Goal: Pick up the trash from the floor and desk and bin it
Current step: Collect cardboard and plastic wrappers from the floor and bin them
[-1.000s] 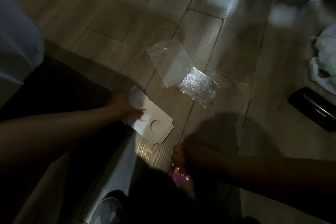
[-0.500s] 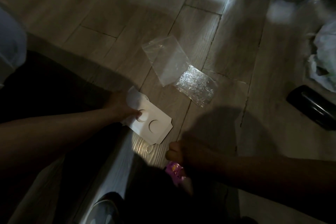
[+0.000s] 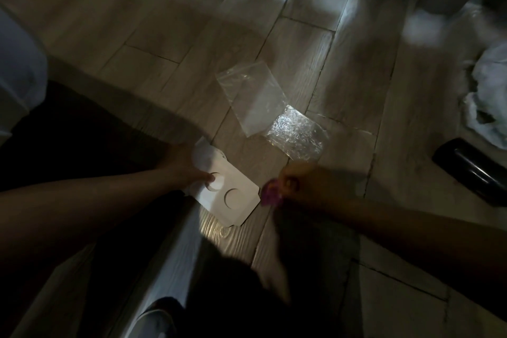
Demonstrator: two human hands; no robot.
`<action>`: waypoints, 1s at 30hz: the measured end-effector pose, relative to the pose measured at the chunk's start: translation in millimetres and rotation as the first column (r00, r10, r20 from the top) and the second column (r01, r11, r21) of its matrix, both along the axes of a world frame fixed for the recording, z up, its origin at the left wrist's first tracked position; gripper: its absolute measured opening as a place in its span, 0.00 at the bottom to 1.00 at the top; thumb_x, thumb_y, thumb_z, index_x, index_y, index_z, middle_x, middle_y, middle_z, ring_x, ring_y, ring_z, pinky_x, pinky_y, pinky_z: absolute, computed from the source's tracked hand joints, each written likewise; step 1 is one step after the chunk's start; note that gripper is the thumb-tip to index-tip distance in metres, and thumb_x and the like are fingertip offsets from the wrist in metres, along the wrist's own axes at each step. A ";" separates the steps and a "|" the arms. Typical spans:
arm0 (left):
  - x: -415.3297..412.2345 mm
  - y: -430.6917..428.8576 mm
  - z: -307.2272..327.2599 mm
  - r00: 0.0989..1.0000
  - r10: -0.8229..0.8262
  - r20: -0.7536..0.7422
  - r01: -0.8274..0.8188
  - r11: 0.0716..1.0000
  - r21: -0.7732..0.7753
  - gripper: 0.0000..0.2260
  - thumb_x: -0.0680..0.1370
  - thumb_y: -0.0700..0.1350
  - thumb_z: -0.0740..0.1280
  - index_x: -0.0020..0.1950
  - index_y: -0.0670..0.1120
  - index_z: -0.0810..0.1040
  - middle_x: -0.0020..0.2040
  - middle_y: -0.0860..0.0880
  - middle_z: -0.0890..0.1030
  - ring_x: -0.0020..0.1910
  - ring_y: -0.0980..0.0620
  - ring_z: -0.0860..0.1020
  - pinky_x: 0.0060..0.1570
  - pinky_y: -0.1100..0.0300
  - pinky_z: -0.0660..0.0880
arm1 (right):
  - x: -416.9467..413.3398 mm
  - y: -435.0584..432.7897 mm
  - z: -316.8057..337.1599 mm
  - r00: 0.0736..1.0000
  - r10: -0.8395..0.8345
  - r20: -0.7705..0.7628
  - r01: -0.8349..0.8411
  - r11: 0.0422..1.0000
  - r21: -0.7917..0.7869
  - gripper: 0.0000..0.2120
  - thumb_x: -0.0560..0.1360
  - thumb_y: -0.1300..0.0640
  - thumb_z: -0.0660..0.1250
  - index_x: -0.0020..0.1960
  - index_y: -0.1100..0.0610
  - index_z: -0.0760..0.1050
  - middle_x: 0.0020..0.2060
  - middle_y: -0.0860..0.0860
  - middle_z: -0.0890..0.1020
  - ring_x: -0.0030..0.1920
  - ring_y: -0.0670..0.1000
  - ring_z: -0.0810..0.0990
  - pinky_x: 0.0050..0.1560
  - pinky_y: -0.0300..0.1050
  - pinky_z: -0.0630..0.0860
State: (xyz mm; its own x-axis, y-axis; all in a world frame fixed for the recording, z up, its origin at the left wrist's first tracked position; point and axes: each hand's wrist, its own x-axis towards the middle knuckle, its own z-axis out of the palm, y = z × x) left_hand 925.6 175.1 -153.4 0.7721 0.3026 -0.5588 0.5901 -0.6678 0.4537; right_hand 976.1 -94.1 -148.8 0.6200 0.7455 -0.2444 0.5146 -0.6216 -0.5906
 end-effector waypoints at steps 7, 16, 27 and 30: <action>4.6 0.5 -3.4 0.999 -0.003 -0.038 0.004 1.000 0.017 0.36 0.64 0.46 0.80 0.67 0.41 0.68 0.65 0.42 0.74 0.62 0.43 0.74 0.41 0.62 0.69 | 72.3 -1.6 -0.8 0.902 -0.374 0.216 0.395 0.917 -0.060 0.17 0.68 0.51 0.74 0.53 0.55 0.75 0.52 0.53 0.72 0.52 0.53 0.72 0.47 0.44 0.69; 8.4 5.9 -7.5 0.998 0.013 -0.054 -0.015 0.999 -0.037 0.36 0.62 0.46 0.81 0.66 0.40 0.69 0.64 0.41 0.75 0.61 0.44 0.74 0.45 0.61 0.69 | 74.8 24.0 -13.8 0.895 -0.433 0.106 0.444 0.842 -0.307 0.62 0.59 0.34 0.75 0.77 0.55 0.41 0.76 0.57 0.52 0.76 0.60 0.52 0.73 0.58 0.58; 9.6 9.2 -13.4 0.999 0.011 -0.049 -0.012 1.000 -0.011 0.34 0.61 0.49 0.81 0.62 0.42 0.72 0.61 0.43 0.76 0.54 0.50 0.74 0.32 0.71 0.63 | 76.6 20.7 -12.5 0.874 -0.486 0.008 0.485 0.874 0.029 0.32 0.65 0.46 0.77 0.61 0.59 0.69 0.53 0.53 0.73 0.53 0.52 0.74 0.44 0.39 0.67; 10.7 9.6 -14.2 0.998 0.009 -0.059 -0.009 1.000 0.013 0.37 0.60 0.50 0.82 0.64 0.42 0.70 0.63 0.43 0.76 0.59 0.47 0.75 0.45 0.63 0.70 | 84.6 38.0 -4.1 0.850 -0.500 -0.167 0.524 0.834 0.171 0.33 0.62 0.53 0.79 0.62 0.55 0.69 0.51 0.47 0.74 0.53 0.49 0.75 0.46 0.37 0.71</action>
